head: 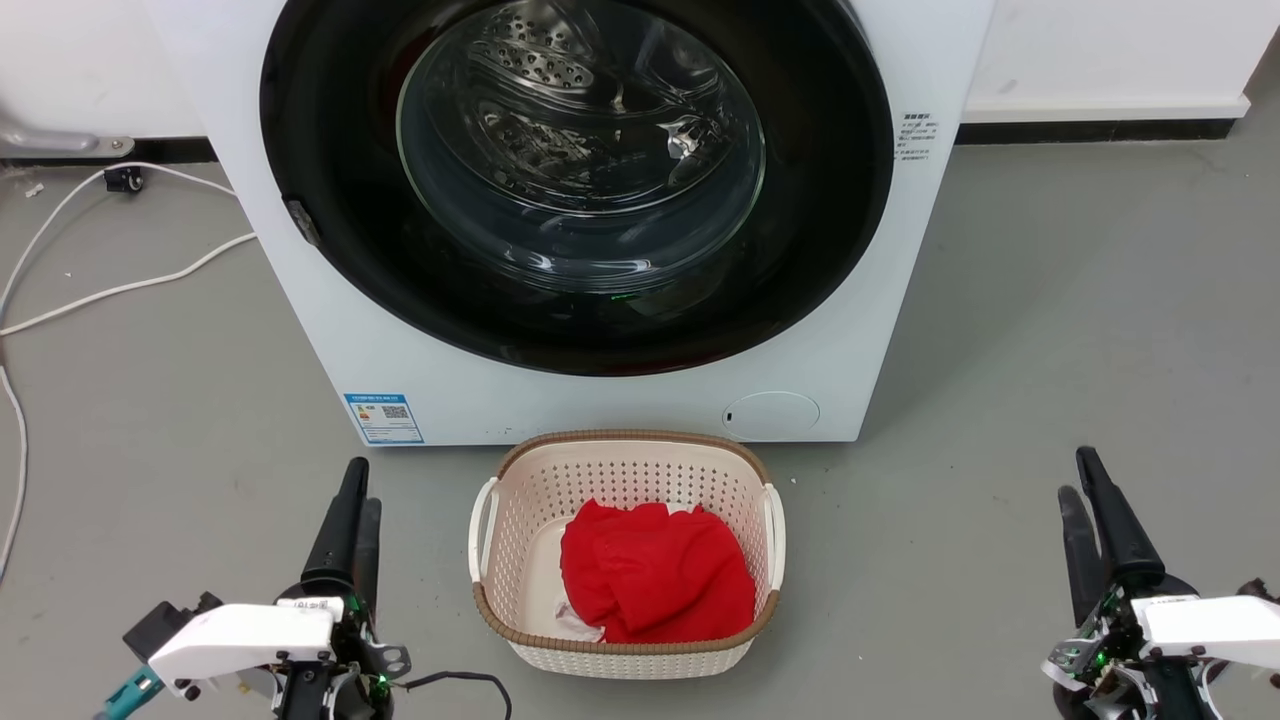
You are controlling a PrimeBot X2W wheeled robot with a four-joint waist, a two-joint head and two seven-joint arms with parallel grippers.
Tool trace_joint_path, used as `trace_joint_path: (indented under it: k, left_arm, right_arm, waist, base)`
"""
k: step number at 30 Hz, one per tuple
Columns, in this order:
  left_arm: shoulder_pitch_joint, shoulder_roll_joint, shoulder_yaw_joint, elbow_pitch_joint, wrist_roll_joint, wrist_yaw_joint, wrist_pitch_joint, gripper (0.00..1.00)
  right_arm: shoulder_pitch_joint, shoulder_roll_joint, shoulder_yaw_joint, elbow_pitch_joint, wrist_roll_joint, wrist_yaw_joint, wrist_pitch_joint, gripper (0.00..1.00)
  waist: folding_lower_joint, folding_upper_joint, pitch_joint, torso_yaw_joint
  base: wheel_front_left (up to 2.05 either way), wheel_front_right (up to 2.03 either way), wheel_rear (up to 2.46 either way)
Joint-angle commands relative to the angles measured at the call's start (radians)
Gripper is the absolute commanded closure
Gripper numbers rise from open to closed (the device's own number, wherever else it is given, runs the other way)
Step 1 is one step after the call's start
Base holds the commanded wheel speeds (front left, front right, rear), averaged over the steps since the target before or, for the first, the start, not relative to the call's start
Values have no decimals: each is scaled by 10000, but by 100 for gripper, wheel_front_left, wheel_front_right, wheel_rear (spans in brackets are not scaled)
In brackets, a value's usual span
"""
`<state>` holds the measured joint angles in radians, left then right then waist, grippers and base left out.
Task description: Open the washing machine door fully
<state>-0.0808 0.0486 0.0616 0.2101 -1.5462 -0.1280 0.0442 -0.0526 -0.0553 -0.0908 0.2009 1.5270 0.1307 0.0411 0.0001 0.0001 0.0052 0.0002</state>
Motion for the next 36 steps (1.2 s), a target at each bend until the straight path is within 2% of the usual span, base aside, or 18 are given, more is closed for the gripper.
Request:
trace_joint_path:
  k: [1,16,27,36]
  left_arm:
    - [-210,32,-17,-278,188,-13,-91,0]
    - [-238,32,94,-1166,2820,-18,-711,0]
    - [-81,32,-41,-1572,5861,-20,-1112,0]
    - [76,47,-316,-1653,8367,194,-1433,0]
  right_arm:
    - [-126,-16,13,-291,-320,2,-92,0]
    - [127,-3,185,-1483,-4181,2,-708,0]
    - [390,6,304,-1992,-6809,1,-1099,0]
    - [569,15,400,-2177,-8859,1,-1293,0]
  waist:
    - [-1,-1,8,2]
    - [-1,-1,69,8]
    - [-1,-1,62,-14]
    - [-1,-1,75,-37]
  base:
    - [0,0,0]
    - [0,0,0]
    - [0,0,0]
    - [0,0,0]
